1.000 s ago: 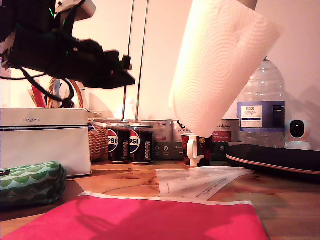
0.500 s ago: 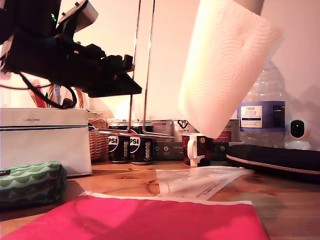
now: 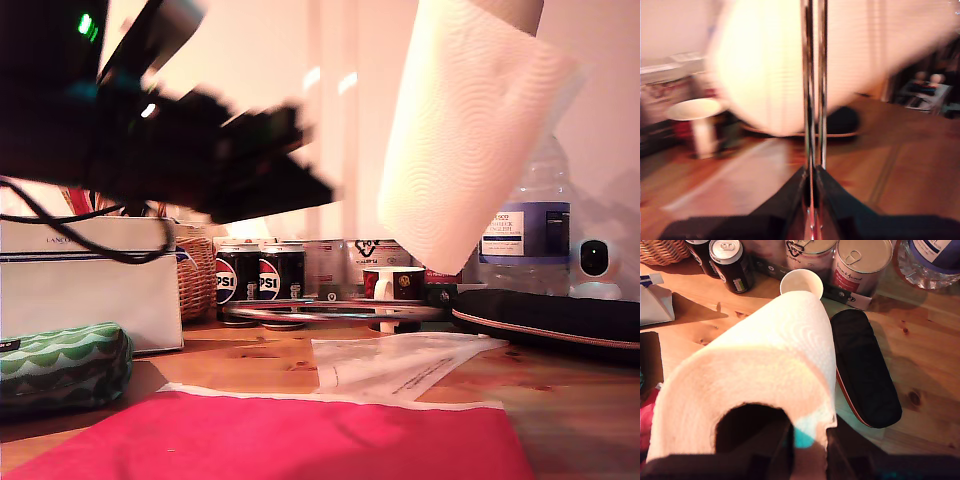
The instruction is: Insert the paper towel roll into the metallic stand.
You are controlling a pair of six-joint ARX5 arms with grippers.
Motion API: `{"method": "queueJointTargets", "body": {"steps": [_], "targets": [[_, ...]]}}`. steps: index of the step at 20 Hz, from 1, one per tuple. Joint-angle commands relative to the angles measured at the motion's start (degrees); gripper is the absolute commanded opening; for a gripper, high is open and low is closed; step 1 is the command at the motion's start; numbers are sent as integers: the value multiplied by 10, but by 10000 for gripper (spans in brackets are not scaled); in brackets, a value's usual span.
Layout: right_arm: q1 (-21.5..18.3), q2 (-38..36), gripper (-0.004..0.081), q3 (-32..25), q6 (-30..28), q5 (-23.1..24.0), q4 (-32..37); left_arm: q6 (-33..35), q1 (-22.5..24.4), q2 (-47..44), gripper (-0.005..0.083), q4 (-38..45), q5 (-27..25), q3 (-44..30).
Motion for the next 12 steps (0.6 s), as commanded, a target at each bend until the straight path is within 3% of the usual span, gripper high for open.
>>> {"method": "queueJointTargets", "body": {"steps": [1, 4, 12], "targets": [[2, -10, -12, 5, -2, 0, 7, 0, -20, -13, -21, 21, -28, -20], [2, -10, -12, 5, -2, 0, 7, 0, -40, -13, -21, 50, -56, -46], [2, -25, -12, 5, -2, 0, 6, 1, -34, 8, -21, 75, -90, -59]]}}
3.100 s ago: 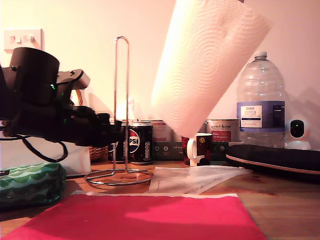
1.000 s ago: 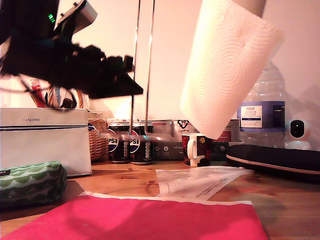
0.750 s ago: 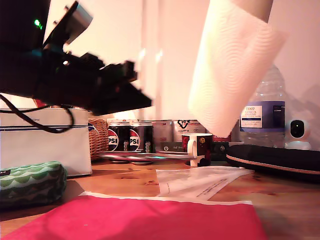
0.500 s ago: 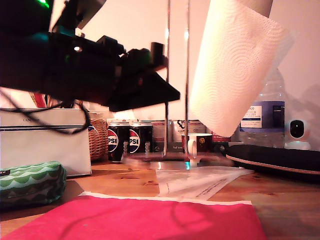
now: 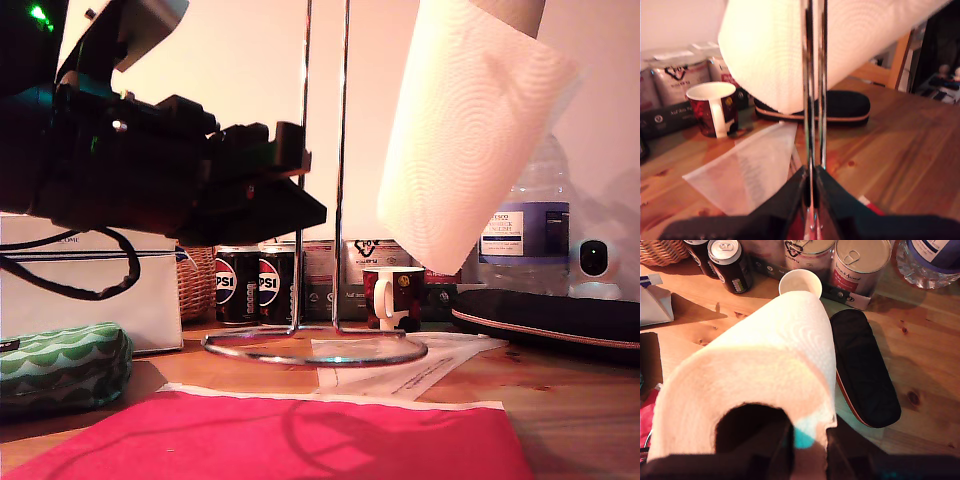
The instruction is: Insert the paper towel roll into the metallic stand.
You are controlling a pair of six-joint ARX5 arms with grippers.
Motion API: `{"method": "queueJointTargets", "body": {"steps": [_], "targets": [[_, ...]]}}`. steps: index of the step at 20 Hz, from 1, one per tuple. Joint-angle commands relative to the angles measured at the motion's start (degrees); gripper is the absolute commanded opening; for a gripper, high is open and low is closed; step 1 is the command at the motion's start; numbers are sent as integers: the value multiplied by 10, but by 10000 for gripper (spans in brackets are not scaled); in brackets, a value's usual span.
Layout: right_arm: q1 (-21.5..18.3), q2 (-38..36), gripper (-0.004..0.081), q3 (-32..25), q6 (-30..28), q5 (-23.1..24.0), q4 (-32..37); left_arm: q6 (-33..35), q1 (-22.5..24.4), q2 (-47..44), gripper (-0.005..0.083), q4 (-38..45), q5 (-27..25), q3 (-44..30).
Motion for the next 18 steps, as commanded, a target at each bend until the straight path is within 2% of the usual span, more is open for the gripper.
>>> {"method": "queueJointTargets", "body": {"steps": [1, 4, 9, 13, 18], "targets": [[2, -27, -12, 5, -2, 0, 7, 0, 3, 22, -21, 33, -1, -2], [2, -43, -12, 5, -2, 0, 6, 0, 4, 64, -21, 87, 0, -2], [2, -66, -12, 5, 4, -1, 6, 0, 4, 123, -21, 130, -2, -2], [2, -89, -12, 5, 19, -38, 5, 0, 5, 150, -21, 137, -2, -1], [2, -129, -12, 5, 33, -49, 5, -26, 22, 159, -21, 135, -8, -1]]}}
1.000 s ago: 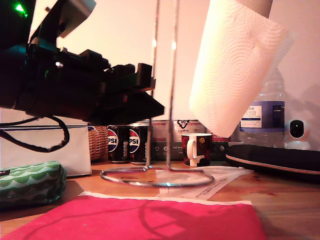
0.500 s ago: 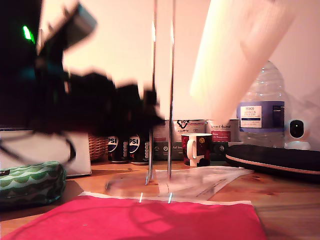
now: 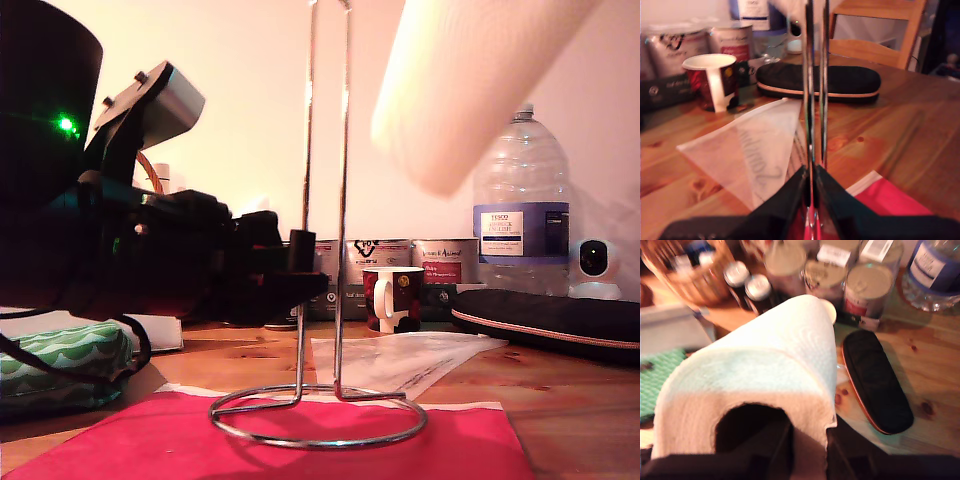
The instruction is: Insert the paper towel roll into the metallic stand.
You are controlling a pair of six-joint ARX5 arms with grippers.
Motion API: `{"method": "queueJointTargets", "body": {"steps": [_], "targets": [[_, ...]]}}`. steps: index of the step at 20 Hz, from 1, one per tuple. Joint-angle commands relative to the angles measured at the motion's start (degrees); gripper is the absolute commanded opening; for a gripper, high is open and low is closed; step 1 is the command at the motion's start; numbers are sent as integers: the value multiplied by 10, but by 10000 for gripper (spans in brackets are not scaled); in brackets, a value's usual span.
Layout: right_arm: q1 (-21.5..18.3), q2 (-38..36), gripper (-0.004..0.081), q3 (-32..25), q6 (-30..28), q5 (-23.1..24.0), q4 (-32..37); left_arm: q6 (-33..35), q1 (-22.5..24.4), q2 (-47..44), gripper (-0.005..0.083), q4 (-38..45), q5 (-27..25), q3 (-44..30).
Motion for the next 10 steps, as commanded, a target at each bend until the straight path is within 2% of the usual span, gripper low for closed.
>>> {"method": "queueJointTargets", "body": {"steps": [1, 6, 8, 10], "targets": [[2, -26, -12, 5, 5, -6, 8, -18, 10, 10, -21, 10, -5, 0], [2, -42, -12, 5, 15, -8, 8, -30, 30, 19, -21, -12, 12, 1], [2, -42, -12, 5, 17, -26, 8, -20, 30, 19, -21, -42, 55, 1], [2, -42, -12, 5, 21, -59, 8, 5, 30, 19, -21, -54, 64, 4]]}}
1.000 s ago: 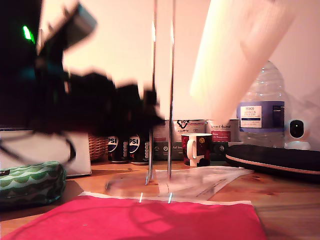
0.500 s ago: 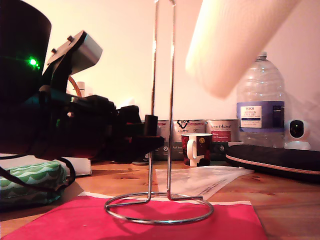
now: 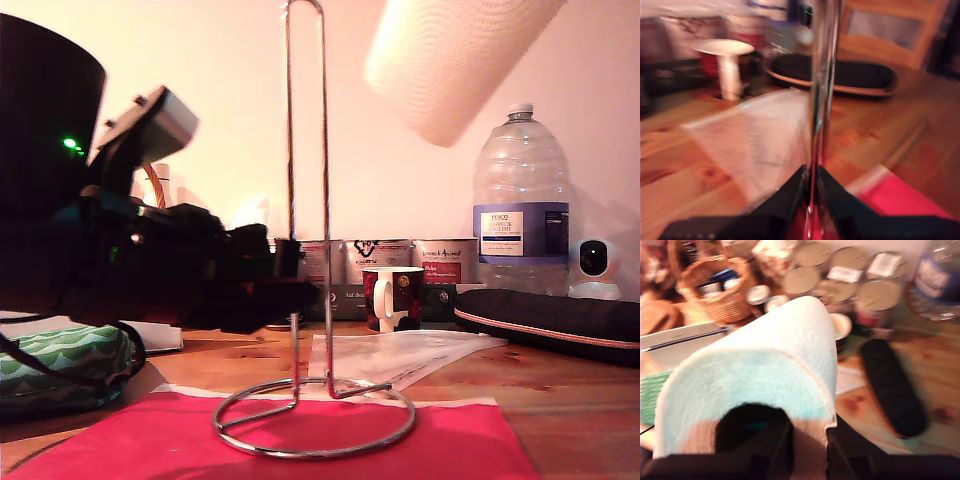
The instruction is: Insert the paper towel roll into the metallic stand.
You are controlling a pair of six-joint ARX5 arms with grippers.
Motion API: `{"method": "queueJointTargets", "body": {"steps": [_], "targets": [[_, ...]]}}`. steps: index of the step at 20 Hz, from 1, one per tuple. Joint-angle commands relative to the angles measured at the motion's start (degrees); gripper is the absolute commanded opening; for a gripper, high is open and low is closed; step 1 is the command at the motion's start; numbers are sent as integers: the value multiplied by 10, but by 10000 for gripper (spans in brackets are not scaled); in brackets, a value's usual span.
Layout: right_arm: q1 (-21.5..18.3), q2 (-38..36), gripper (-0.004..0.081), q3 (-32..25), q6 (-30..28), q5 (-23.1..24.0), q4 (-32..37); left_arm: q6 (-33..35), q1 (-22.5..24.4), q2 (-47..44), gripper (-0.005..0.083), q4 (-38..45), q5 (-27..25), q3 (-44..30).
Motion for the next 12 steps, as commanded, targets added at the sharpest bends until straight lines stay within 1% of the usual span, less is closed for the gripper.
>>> {"method": "queueJointTargets", "body": {"steps": [1, 4, 6, 8, 10, 12], "targets": [[2, -1, -12, 5, 8, -33, 8, 24, 1, 12, -21, -31, 6, -8], [3, -1, -12, 6, 17, -89, 8, 39, 7, 12, -21, -46, 6, -8], [3, -1, -12, 15, 17, -118, 8, 51, 9, 12, -21, -55, 6, -7], [3, -1, -12, 42, 18, -135, 8, 58, 13, 12, -21, -65, 6, -5], [3, -1, -12, 78, 30, -139, 8, 66, 16, 12, -21, -77, 6, -3], [3, -1, -12, 109, 39, -164, 8, 80, 18, 12, -21, -83, 6, -3]]}}
